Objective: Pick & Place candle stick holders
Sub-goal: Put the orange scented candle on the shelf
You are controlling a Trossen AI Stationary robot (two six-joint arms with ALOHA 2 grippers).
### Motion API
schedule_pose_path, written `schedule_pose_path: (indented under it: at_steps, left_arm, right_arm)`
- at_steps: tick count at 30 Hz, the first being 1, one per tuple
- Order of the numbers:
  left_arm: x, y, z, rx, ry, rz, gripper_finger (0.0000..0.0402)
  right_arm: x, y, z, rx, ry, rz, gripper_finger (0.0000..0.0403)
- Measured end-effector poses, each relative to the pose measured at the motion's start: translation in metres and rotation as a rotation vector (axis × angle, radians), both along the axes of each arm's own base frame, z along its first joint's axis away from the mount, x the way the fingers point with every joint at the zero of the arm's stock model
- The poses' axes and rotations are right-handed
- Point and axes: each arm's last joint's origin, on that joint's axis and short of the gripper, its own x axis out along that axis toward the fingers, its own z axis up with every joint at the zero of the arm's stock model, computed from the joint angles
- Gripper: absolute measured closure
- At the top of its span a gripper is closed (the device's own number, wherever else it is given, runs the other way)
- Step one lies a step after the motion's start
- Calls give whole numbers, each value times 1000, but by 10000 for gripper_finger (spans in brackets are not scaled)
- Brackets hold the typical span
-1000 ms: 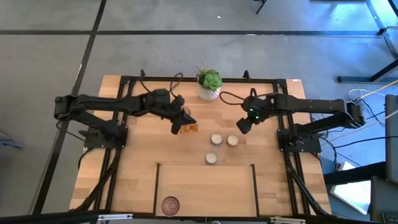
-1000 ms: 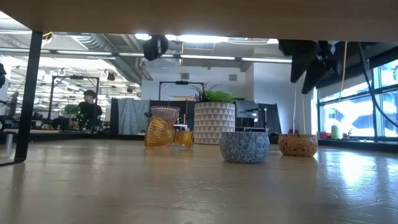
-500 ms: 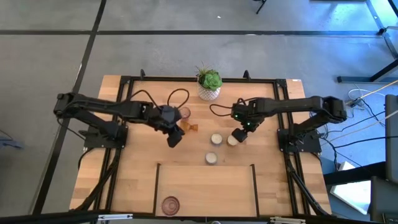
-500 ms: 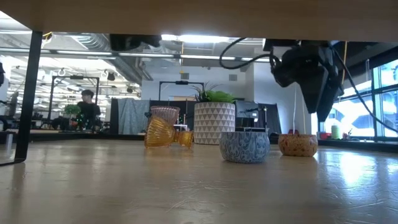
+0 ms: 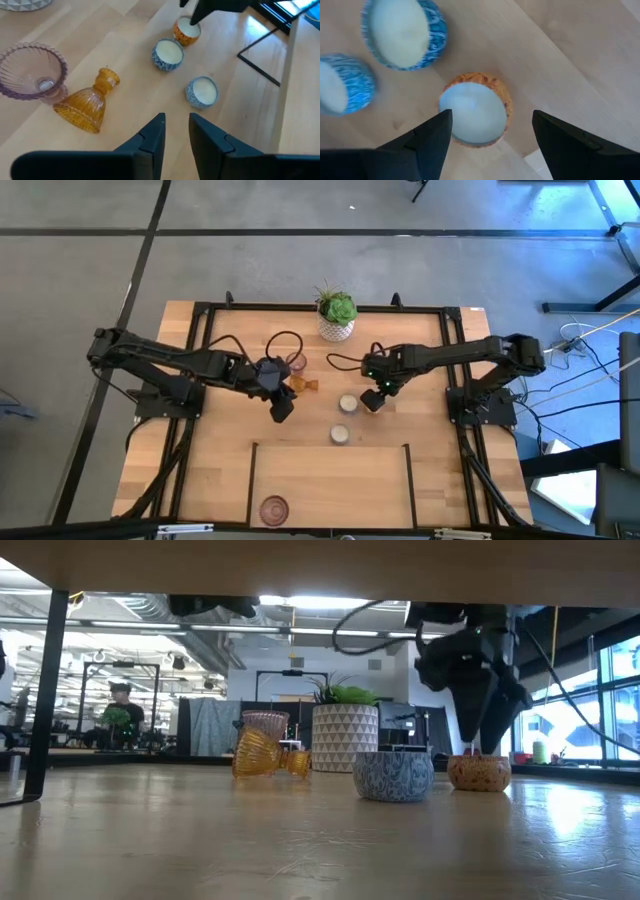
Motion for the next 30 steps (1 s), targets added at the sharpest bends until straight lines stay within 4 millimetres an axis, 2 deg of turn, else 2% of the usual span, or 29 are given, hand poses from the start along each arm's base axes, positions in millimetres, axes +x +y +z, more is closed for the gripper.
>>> schedule_pose_path:
  at_steps: [11,23,30]
  left_arm:
    - [-1,-7,0,-9,-4,-12,337]
    - [-1,-7,1,-6,-10,2,341]
    - [0,-7,1,-12,-15,10,341]
  right_arm:
    - [1,5,-11,-19,67,3,137]
    - [-1,5,-11,-49,88,-2,253]
    - [-1,4,-11,-55,85,8,291]
